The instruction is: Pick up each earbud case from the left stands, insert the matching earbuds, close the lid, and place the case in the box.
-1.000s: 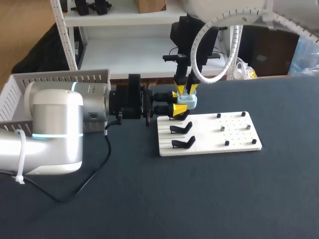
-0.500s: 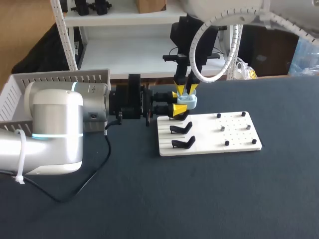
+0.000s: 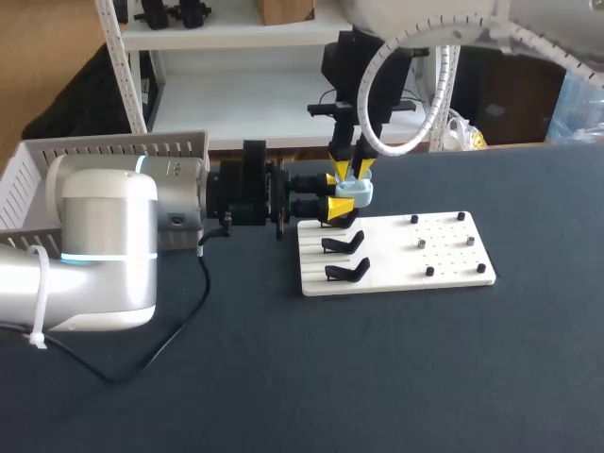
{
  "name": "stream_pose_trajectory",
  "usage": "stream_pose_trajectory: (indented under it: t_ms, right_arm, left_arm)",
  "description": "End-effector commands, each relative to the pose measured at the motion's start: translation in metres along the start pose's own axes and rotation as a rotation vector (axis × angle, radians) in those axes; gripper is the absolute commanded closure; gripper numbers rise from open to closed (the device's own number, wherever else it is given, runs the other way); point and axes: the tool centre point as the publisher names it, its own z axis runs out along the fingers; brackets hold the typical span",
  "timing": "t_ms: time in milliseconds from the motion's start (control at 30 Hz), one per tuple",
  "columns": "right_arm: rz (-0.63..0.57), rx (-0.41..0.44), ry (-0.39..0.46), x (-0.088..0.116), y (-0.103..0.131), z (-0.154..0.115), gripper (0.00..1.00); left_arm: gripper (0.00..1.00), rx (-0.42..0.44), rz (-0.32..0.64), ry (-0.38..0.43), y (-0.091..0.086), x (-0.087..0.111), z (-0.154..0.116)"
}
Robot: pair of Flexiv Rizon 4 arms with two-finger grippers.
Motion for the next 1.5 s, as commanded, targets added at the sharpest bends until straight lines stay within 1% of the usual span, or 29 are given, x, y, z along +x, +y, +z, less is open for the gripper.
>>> stream_pose_trajectory:
  t_ms: [33,567,1500]
  right_arm:
    - [-0.001,0.000,-0.003,0.001,0.001,-0.002,1.00]
    - [0.002,-0.003,0.004,0.003,0.000,0.001,1.00]
    - [0.004,-0.019,0.018,-0.004,0.001,0.008,1.00]
  left_arm:
    - [1.00,-0.006,0.002,-0.003,-0.001,0.001,0.000]
    - [1.00,-0.006,0.002,-0.003,-0.001,0.001,0.000]
    - [1.00,-0.006,0.002,-0.003,-0.001,0.001,0.000]
